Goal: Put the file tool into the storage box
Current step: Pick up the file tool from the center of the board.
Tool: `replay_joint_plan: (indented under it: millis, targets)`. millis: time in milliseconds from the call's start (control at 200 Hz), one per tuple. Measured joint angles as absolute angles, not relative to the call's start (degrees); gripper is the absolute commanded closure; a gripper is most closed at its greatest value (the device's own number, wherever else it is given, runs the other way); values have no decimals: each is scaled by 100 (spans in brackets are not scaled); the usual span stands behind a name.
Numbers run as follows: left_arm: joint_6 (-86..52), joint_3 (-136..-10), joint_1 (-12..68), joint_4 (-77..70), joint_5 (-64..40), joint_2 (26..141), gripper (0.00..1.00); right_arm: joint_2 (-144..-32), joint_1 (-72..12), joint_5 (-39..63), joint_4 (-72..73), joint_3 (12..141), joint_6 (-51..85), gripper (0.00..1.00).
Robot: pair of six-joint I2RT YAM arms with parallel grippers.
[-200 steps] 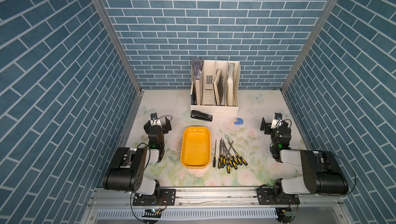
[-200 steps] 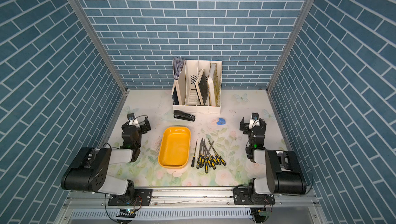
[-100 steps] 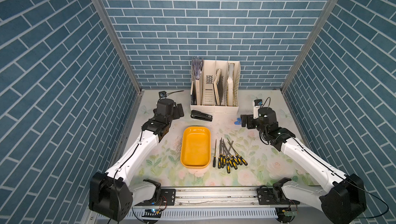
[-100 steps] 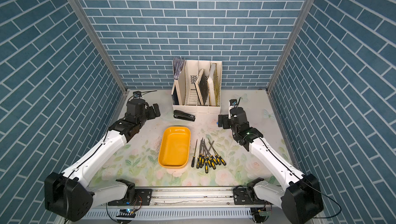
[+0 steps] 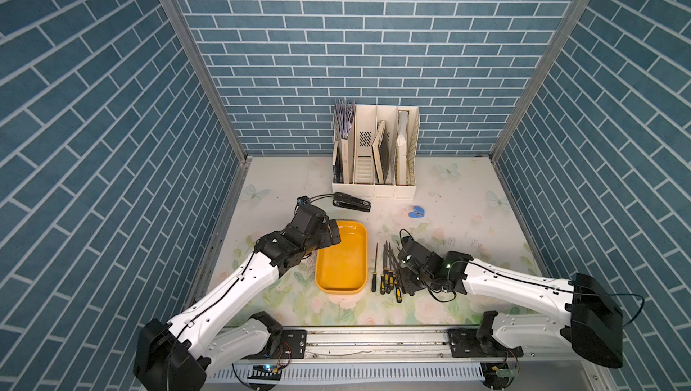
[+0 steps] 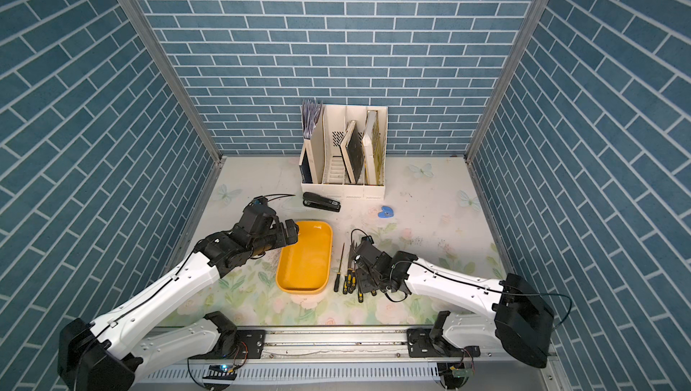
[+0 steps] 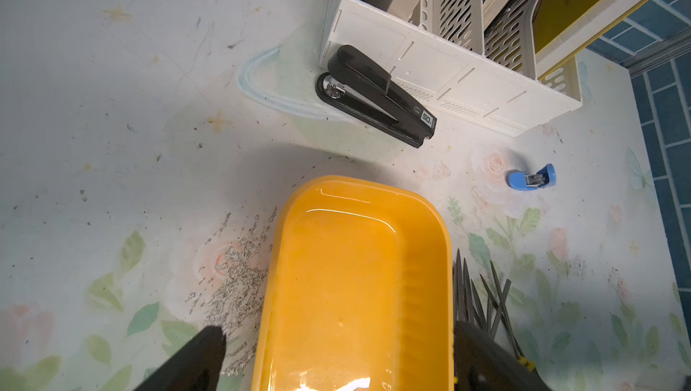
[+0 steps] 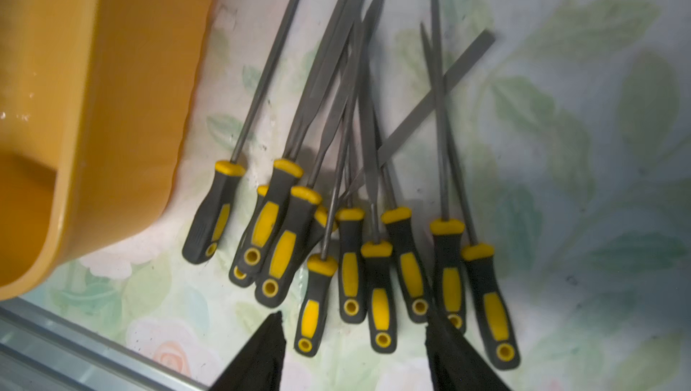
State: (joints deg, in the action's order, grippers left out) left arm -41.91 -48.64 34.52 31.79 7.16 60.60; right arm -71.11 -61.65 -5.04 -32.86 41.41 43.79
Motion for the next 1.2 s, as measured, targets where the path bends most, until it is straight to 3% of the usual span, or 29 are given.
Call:
replay_joint_plan:
  millis: [340, 900, 1200]
  targets:
    - [-4372, -4692, 3481, 3267, 628, 5876, 0, -7531, -6716, -191, -3192, 4123, 5052, 53]
    - [-4427, -4657, 3481, 3275, 613, 5769, 0, -8162, -6746, -123, -2707, 4010, 5400, 66]
    - [-4421, -4657, 3481, 3275, 620, 5769, 0, -8267, -6735, -196, -2609, 4010, 5454, 86]
